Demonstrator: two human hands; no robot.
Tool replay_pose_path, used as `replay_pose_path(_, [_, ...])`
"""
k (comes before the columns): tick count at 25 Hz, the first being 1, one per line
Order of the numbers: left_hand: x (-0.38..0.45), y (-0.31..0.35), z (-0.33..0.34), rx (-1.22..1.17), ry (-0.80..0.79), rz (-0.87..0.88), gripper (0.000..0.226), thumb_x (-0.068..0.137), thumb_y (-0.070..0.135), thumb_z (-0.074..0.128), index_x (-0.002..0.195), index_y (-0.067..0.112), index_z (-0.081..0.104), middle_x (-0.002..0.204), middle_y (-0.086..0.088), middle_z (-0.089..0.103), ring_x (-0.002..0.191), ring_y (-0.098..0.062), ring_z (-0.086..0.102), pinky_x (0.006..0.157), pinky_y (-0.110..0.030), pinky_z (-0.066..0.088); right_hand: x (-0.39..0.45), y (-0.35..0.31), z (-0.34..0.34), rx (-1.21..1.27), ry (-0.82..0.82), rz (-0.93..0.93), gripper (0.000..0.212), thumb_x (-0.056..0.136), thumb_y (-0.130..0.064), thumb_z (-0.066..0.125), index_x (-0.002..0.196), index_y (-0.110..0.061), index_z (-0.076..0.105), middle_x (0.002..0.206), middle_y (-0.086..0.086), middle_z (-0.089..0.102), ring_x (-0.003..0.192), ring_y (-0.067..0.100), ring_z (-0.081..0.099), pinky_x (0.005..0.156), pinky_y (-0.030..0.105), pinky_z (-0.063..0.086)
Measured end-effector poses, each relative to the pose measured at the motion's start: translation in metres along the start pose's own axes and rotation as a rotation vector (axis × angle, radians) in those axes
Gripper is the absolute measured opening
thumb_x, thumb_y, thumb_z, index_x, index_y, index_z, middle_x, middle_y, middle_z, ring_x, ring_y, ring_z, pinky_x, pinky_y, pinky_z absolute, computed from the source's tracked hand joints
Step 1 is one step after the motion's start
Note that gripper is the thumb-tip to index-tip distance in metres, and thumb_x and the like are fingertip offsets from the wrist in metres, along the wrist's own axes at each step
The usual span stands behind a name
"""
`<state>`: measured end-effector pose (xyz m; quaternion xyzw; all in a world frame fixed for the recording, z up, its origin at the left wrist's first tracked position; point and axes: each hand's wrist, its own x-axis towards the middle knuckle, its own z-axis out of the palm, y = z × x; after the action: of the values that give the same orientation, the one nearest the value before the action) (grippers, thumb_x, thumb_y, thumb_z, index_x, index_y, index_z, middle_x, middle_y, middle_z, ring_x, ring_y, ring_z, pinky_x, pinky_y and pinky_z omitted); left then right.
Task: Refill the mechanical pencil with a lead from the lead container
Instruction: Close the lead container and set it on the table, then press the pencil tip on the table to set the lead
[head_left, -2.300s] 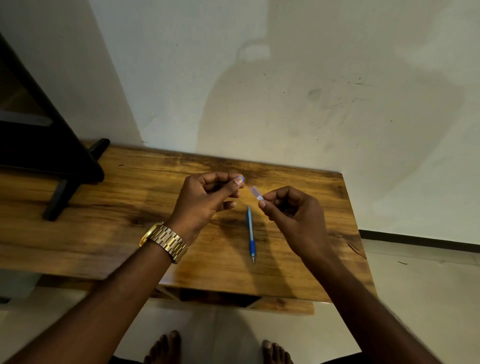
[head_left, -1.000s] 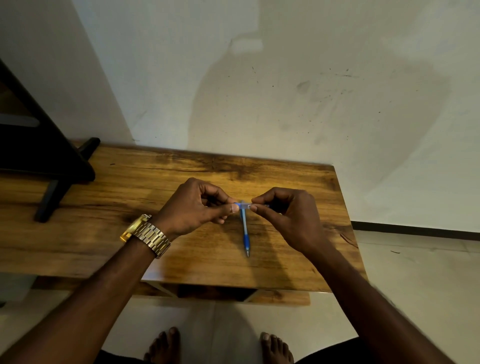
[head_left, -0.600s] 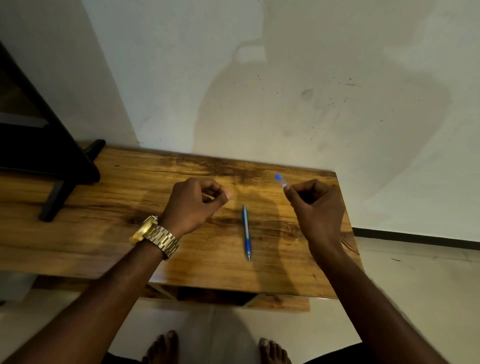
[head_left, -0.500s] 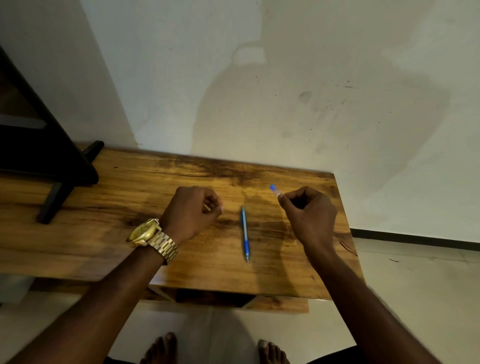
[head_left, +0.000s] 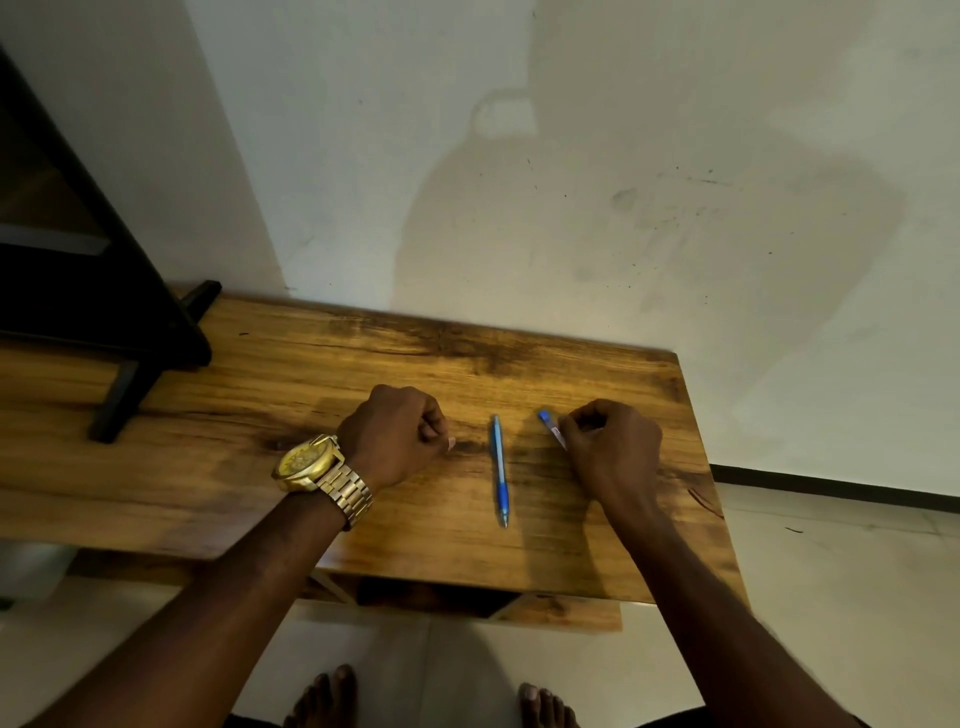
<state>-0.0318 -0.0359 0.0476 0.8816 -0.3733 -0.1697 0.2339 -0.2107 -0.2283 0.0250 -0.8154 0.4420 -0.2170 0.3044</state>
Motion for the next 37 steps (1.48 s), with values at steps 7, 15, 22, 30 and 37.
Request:
replay_pose_path(7, [-0.003, 0.001, -0.008, 0.126, 0.043, 0.033, 0.027, 0.094, 0.036, 0.083, 0.119, 0.027, 0.080, 0.115, 0.007, 0.081, 0.104, -0.011, 0.075, 0.086, -0.039, 0.065, -0.030, -0.038, 0.019, -0.014, -0.074, -0.200, 0.021, 0.099, -0.039, 0.078, 0.109, -0.021, 0.076, 0.077, -0.015, 0.069, 0.068, 0.000, 0.066, 0.060, 0.017, 0.050])
replay_pose_path(15, [-0.015, 0.009, -0.022, 0.050, 0.030, 0.076, 0.027, 0.095, 0.035, 0.082, 0.120, 0.026, 0.079, 0.113, 0.007, 0.081, 0.103, -0.009, 0.075, 0.090, -0.040, 0.064, -0.042, -0.047, 0.041, -0.281, -0.266, -0.165, 0.025, 0.098, -0.026, 0.076, 0.113, -0.007, 0.072, 0.102, 0.010, 0.077, 0.095, 0.026, 0.074, 0.081, 0.046, 0.063])
replay_pose_path(22, [-0.018, 0.015, -0.013, -0.442, -0.031, 0.051, 0.033, 0.108, 0.053, 0.058, 0.120, 0.031, 0.080, 0.105, 0.010, 0.084, 0.096, -0.010, 0.080, 0.090, -0.046, 0.067, -0.043, -0.070, 0.017, 0.215, -0.202, -0.233, 0.020, 0.101, -0.027, 0.078, 0.117, -0.018, 0.082, 0.097, -0.008, 0.083, 0.086, 0.003, 0.078, 0.079, 0.021, 0.064])
replay_pose_path(30, [-0.009, 0.045, -0.012, -1.082, 0.327, 0.122, 0.030, 0.113, 0.041, 0.047, 0.102, 0.025, 0.069, 0.078, 0.008, 0.073, 0.076, -0.008, 0.075, 0.079, -0.037, 0.068, -0.036, -0.054, 0.007, 0.044, -0.172, -0.454, 0.029, 0.101, -0.039, 0.075, 0.123, -0.022, 0.069, 0.108, -0.009, 0.075, 0.095, 0.005, 0.070, 0.079, 0.024, 0.059])
replay_pose_path(37, [-0.043, 0.061, -0.053, -1.768, 0.264, 0.236, 0.059, 0.112, 0.061, 0.024, 0.075, 0.022, 0.049, 0.060, 0.010, 0.035, 0.053, -0.008, 0.032, 0.054, -0.026, 0.031, -0.061, -0.014, 0.042, -0.389, -0.538, -0.655, 0.079, 0.110, -0.068, 0.036, 0.175, -0.028, 0.014, 0.185, 0.003, 0.002, 0.172, 0.024, -0.002, 0.139, 0.046, 0.008])
